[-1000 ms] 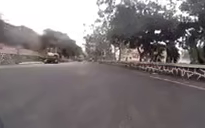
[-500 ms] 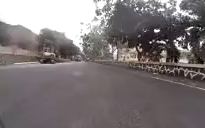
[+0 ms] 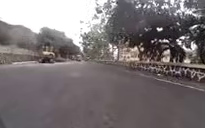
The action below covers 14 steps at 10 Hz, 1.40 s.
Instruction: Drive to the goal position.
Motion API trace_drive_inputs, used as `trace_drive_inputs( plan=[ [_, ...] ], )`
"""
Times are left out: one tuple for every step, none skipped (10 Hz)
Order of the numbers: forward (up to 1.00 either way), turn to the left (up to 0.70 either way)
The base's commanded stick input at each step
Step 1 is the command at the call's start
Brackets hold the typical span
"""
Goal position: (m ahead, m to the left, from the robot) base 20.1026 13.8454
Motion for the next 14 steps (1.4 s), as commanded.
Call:
trace_drive_inputs(
  plan=[
    [0.70, 0.27],
    [0.70, 0.27],
    [0.70, 0.00],
    [0.70, 0.00],
    [0.70, 0.00],
    [0.70, 0.00],
    [0.70, 0.00],
    [0.70, 0.00],
    [0.70, 0.00],
    [0.70, 0.00],
    [0.70, 0.00],
    [0.70, 0.00],
    [0.70, 0.00],
    [0.70, 0.00]
  ],
)
